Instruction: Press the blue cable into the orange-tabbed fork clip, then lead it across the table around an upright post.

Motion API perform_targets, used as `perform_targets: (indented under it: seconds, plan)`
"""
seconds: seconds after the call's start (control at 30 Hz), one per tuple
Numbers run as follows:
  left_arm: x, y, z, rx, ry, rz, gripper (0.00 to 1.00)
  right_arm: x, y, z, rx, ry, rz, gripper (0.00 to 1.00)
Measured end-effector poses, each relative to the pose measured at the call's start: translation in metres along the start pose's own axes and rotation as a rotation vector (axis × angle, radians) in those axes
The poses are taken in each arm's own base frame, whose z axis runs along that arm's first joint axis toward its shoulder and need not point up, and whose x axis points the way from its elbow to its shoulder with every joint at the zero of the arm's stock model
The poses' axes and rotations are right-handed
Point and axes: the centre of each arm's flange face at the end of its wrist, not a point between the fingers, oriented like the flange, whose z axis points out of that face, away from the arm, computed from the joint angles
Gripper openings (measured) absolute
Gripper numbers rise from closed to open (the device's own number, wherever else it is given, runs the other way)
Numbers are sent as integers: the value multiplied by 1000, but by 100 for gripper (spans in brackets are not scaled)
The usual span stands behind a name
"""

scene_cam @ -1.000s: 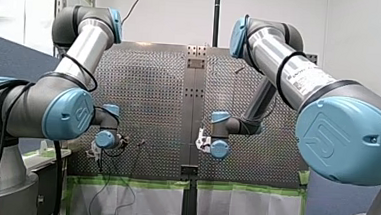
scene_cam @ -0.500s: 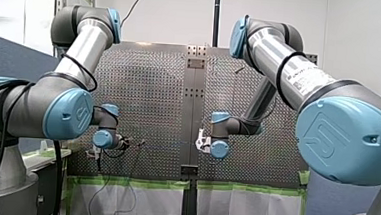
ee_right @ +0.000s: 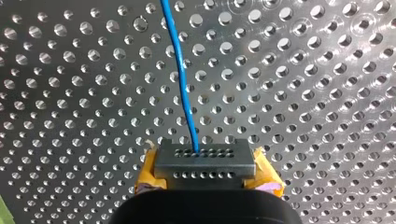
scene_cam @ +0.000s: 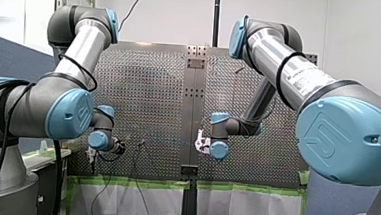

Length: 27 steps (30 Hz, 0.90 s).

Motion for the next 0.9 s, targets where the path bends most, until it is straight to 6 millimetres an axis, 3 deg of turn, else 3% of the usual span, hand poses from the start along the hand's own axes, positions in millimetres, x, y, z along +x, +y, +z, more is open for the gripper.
perform_targets:
  seconds: [0.67, 0.9]
  plan:
    - [48, -1, -64, 53, 104, 73, 100, -3, 0, -1, 1, -4, -3, 0]
    - [43, -2, -82, 55, 88, 94, 100, -4, 0, -1, 1, -5, -3, 0]
